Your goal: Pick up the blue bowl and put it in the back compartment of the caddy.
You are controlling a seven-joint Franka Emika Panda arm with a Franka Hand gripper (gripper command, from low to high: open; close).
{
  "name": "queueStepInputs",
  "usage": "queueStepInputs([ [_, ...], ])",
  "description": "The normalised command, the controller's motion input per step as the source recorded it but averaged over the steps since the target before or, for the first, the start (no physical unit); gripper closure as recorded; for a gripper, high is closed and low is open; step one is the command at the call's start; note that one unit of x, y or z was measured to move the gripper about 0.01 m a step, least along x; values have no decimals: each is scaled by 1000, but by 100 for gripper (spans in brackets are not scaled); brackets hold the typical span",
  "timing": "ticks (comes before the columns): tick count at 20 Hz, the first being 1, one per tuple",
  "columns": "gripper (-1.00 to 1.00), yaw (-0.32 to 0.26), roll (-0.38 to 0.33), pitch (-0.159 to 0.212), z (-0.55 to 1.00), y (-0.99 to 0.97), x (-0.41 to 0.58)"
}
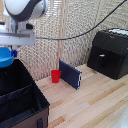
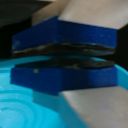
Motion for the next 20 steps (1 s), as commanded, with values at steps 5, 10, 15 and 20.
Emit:
queueStepInputs([
  [5,-100,45,-61,8,-230,68,76],
  [10,-100,67,-53,-45,502,-155,103],
  [15,-100,111,-41,-153,683,-417,100],
  [20,-100,162,-69,-206,483,-315,211],
])
